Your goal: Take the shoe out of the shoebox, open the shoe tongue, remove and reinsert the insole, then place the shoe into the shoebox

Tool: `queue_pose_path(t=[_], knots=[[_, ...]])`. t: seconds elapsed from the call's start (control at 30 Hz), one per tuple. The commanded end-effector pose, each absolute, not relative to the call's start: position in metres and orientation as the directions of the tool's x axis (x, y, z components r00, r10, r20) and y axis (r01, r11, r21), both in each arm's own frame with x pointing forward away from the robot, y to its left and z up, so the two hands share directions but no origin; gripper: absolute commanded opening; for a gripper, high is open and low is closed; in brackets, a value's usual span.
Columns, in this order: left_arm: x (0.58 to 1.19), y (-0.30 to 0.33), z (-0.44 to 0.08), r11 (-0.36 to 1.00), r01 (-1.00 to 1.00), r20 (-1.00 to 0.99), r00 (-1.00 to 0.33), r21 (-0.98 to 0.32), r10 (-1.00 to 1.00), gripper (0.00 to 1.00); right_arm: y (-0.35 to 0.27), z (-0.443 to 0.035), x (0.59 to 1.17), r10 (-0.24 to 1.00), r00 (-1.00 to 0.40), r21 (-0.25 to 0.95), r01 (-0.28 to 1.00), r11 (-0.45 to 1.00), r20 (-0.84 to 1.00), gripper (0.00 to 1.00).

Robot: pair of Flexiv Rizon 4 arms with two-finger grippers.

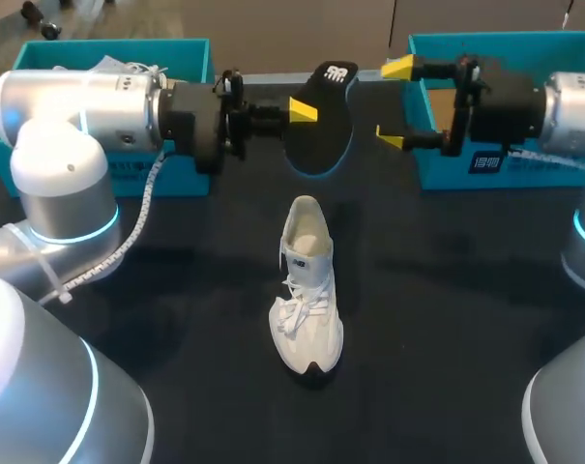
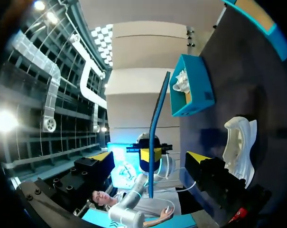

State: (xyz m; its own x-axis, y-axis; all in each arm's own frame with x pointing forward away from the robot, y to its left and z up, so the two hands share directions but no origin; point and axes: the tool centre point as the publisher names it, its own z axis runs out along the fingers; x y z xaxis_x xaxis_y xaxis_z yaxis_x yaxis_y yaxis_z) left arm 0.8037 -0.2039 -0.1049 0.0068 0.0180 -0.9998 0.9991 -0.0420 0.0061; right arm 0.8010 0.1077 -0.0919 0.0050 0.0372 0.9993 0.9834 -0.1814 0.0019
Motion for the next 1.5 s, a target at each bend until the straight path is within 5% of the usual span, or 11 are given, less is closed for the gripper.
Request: queue_pose_path(t=[0.03,0.93,1.07,1.5], knots=[[0.797,-0.199,-0.101,-0.033,0.999,-1.000,0.006,0.006,0.019,0.00,0.087,-0.090,0.796,0.049,-0.018,0.025,0.988,-0.155,0.999,1.00],[0.793,-0.195,-0.099,-0.064,0.998,-0.999,0.016,0.014,0.030,0.00,0.067,-0.090,0.785,0.030,-0.062,0.065,0.992,-0.109,0.998,1.00],[0.781,-0.197,-0.101,-0.072,0.963,-0.965,-0.257,-0.261,0.061,0.00,0.067,-0.090,0.785,0.030,-0.062,0.065,0.992,-0.109,0.998,1.00],[0.766,-0.200,-0.097,-0.036,0.599,-0.600,-0.799,-0.800,0.026,0.00,0.067,-0.090,0.785,0.030,-0.062,0.065,0.992,-0.109,0.998,1.00]])
